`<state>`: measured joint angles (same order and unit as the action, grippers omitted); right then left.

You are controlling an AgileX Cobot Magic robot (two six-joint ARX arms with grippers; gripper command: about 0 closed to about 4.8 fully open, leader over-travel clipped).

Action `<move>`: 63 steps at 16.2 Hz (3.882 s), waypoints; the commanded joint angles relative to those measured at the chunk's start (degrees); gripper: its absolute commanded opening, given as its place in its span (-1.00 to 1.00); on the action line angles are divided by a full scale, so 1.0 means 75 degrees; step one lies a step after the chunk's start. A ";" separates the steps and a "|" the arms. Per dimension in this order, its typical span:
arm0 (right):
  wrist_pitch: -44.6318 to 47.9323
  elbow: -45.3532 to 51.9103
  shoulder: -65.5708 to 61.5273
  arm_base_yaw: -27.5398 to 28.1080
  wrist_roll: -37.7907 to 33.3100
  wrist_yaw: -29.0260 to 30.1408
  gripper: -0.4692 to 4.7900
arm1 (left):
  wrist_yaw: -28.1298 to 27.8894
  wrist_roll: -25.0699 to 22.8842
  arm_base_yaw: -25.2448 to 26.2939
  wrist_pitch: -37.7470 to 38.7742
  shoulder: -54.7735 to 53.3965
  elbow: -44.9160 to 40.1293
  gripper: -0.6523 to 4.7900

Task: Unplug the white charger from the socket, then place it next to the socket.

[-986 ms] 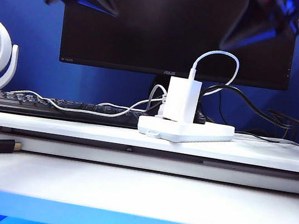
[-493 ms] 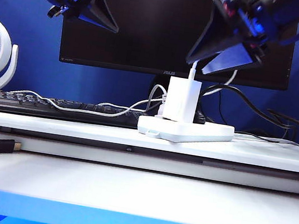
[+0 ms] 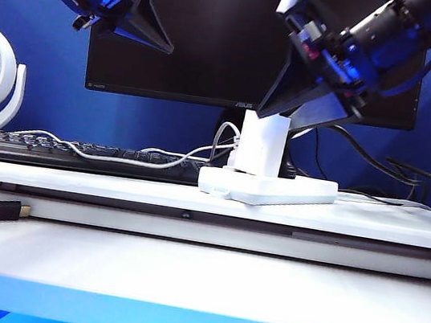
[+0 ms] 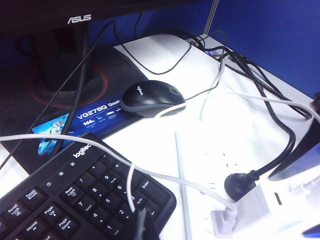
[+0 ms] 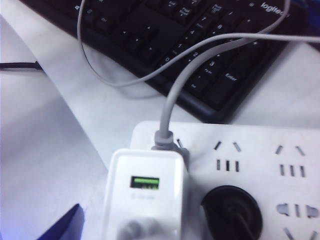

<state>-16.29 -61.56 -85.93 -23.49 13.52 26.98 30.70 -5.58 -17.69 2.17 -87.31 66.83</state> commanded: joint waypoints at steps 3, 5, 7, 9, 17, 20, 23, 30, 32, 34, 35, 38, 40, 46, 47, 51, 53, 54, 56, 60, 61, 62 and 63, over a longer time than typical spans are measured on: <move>0.0265 -0.0032 -0.0274 -0.0187 0.0000 -0.0015 0.31 | 0.0055 -0.0026 -0.0006 -0.0070 0.0023 0.0026 -0.78; 0.0297 -0.0032 -0.0323 -0.0192 0.0000 -0.0160 0.01 | 0.0291 -0.0032 -0.0006 -0.0073 0.0006 0.0026 -0.78; 0.0431 -0.0032 -0.0321 -0.0192 0.0000 -0.0219 0.01 | 0.0396 -0.0058 -0.0006 -0.0079 -0.0067 0.0023 -0.78; 0.0533 -0.0032 -0.0321 -0.0192 0.0000 -0.0289 -0.11 | 0.0396 -0.0058 -0.0006 -0.0067 -0.0093 0.0023 -0.78; -0.0227 -0.0038 -0.0172 -0.0181 0.0615 -0.0714 -0.71 | 0.0985 -0.0644 -0.0536 -0.0160 -0.0577 0.0026 -0.78; -0.0793 -0.0038 0.0026 -0.0172 0.1049 -0.0915 -0.71 | 0.0536 -0.0927 -0.1084 -0.0230 -0.0836 0.0029 -0.78; -0.1023 -0.0041 0.0233 -0.0157 0.1227 -0.1209 -0.71 | 0.0341 -0.1020 -0.1428 -0.0274 -0.1195 0.0029 -0.78; -0.1195 -0.0038 0.0411 -0.0076 0.1658 -0.1370 -0.71 | 0.0370 -0.1035 -0.1486 -0.0353 -0.1743 0.0029 -0.78; -0.1157 -0.0038 0.0411 -0.0076 0.1649 -0.1224 -0.71 | 0.0399 -0.1064 -0.1495 -0.0364 -0.1813 0.0026 -0.78; -0.1131 -0.0038 0.0411 -0.0076 0.1539 -0.0903 -0.71 | 0.0431 -0.1183 -0.1495 -0.0364 -0.1868 0.0029 -0.78; -0.1110 -0.0038 0.0411 -0.0076 0.1527 -0.0752 -0.71 | 0.0577 -0.1183 -0.1495 -0.0364 -0.1886 0.0026 -0.78; -0.0933 -0.0038 0.0411 -0.0076 0.1338 -0.0434 -0.71 | 0.0935 0.0070 -0.1495 -0.0490 -0.1979 0.0029 -0.78; -0.0921 -0.0038 0.0411 -0.0076 0.1332 -0.0315 -0.71 | 0.1218 0.0592 -0.1495 -0.0545 -0.2011 0.0029 -0.78; -0.0819 -0.0038 0.0411 -0.0076 0.0997 0.0181 -0.71 | 0.1014 0.3331 -0.1620 -0.0530 -0.2023 0.0029 -0.78; -0.0819 -0.0038 0.0411 -0.0076 0.0997 0.0224 -0.71 | 0.0944 0.3436 -0.1620 -0.0533 -0.2028 0.0029 -0.78; -0.0816 -0.0038 0.0411 -0.0076 0.1000 0.0224 -0.71 | 0.0857 0.3462 -0.1676 -0.0527 -0.2136 0.0029 -0.78; -0.0819 -0.0035 0.0411 -0.0076 0.1000 0.0230 -0.71 | 0.0857 0.3456 -0.1775 -0.0507 -0.2244 0.0029 -0.78; -0.0819 -0.0035 0.0411 -0.0076 0.1000 0.0230 -0.71 | 0.0868 0.3456 -0.1807 -0.0495 -0.2282 0.0032 -0.78; -0.0813 -0.0035 0.0411 -0.0076 0.1000 0.0280 -0.74 | 0.0860 0.3465 -0.1900 -0.0399 -0.2413 0.0047 -0.78; -0.0813 -0.0035 0.0411 -0.0079 0.1005 0.0533 -0.75 | 0.0822 0.3503 -0.2008 -0.0350 -0.2617 0.0125 -0.78; -0.0807 -0.0035 0.0411 -0.0079 0.1032 0.0536 -0.76 | 0.0784 0.3620 -0.2011 -0.0393 -0.2637 0.0137 -0.78; -0.0801 -0.0035 0.0411 -0.0079 0.1032 0.0533 -0.76 | 0.0720 0.3628 -0.2011 -0.0393 -0.2640 0.0140 -0.78; -0.0793 -0.0038 0.0411 -0.0079 0.1029 0.0539 -0.76 | 0.0705 0.3634 -0.2011 -0.0391 -0.2643 0.0149 -0.78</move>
<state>-24.91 -61.34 -83.40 -23.44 21.52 25.82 36.32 21.45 -32.18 -0.89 -106.54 67.77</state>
